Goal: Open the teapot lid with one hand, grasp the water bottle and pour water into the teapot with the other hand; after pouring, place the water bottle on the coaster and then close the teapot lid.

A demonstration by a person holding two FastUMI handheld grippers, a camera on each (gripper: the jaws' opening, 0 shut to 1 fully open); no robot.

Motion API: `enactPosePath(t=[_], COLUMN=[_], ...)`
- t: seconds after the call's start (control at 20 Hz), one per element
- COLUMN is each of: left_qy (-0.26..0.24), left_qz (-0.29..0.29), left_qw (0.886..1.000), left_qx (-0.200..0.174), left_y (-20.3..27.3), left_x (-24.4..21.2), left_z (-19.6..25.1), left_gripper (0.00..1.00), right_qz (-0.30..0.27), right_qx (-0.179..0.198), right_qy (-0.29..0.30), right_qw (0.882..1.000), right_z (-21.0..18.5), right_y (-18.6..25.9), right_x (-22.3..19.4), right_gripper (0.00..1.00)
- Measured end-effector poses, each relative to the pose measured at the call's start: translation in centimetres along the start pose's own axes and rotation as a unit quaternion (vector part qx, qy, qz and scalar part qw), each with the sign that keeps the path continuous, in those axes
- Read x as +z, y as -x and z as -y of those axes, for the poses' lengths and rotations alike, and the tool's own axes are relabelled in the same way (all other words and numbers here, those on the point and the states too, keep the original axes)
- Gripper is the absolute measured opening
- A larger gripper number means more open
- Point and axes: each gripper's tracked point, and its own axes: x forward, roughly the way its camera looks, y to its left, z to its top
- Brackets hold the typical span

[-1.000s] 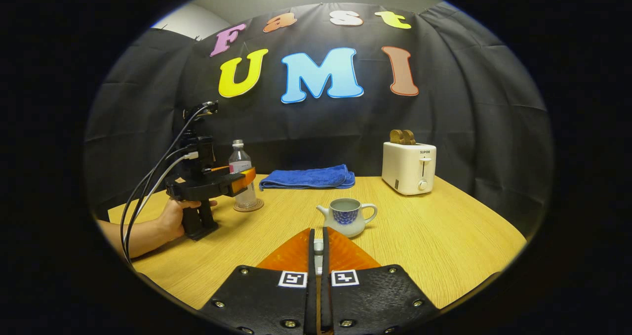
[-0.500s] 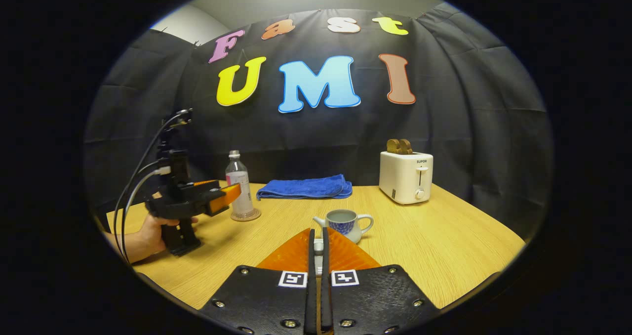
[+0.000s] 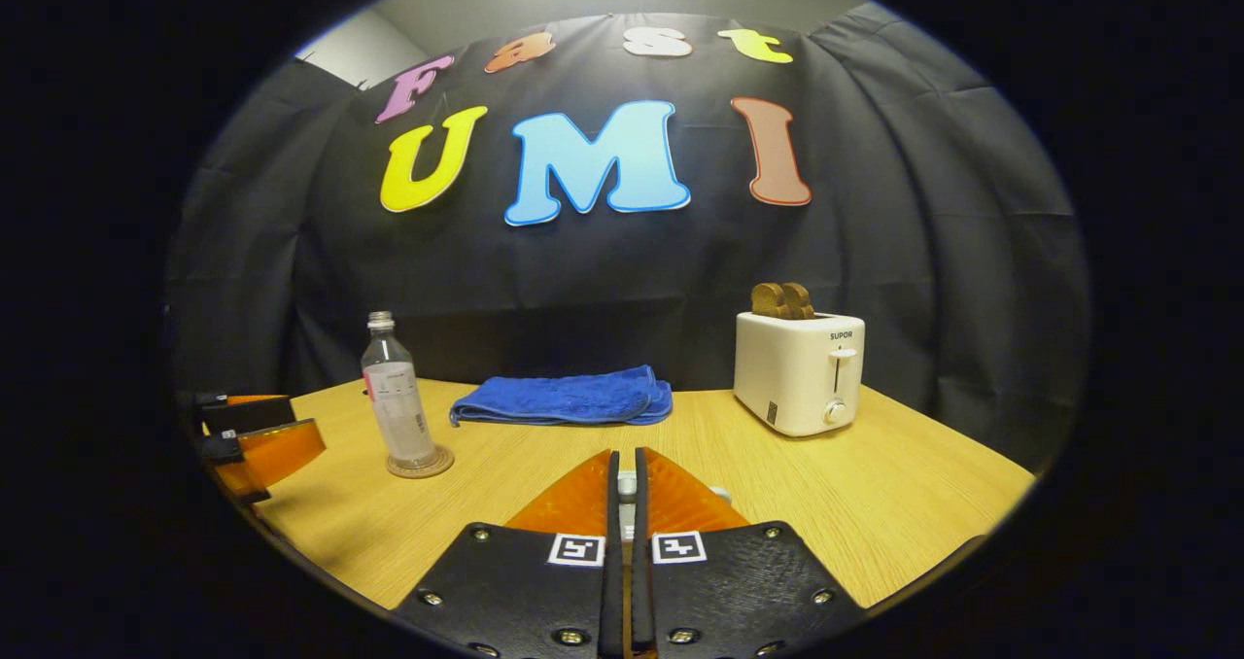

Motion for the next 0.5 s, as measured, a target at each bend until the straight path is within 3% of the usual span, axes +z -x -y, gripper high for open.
enactPosePath(t=[0.5], left_qy=[0.009], left_qz=[0.002], left_qw=[1.000], left_qx=[0.001], left_y=[0.8], left_x=[-0.3], left_z=[0.0], left_gripper=[1.00], right_qz=[-0.032], right_qx=[-0.014], right_qy=[0.010], right_qw=[0.999], right_z=[0.3], right_y=[-3.5], right_x=[-2.2], right_gripper=[0.04])
